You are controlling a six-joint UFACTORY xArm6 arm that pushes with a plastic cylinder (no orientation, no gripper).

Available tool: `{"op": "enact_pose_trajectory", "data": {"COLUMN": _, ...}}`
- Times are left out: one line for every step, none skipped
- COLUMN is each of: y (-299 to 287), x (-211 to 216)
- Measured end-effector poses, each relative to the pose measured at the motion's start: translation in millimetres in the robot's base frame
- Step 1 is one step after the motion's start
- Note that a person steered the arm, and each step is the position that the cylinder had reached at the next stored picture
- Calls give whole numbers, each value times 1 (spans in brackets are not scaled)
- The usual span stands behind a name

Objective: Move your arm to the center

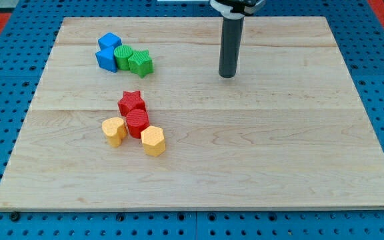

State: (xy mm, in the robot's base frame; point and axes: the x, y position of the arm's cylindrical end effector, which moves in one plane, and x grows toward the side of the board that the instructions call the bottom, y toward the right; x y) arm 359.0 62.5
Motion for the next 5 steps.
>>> {"op": "enact_pose_trajectory", "data": {"y": 8, "x": 0}}
{"op": "enact_pose_trajectory", "data": {"y": 8, "x": 0}}
{"op": "enact_pose_trajectory", "data": {"y": 1, "x": 0}}
{"op": "enact_pose_trajectory", "data": {"y": -1, "x": 0}}
{"op": "enact_pose_trajectory", "data": {"y": -11, "x": 1}}
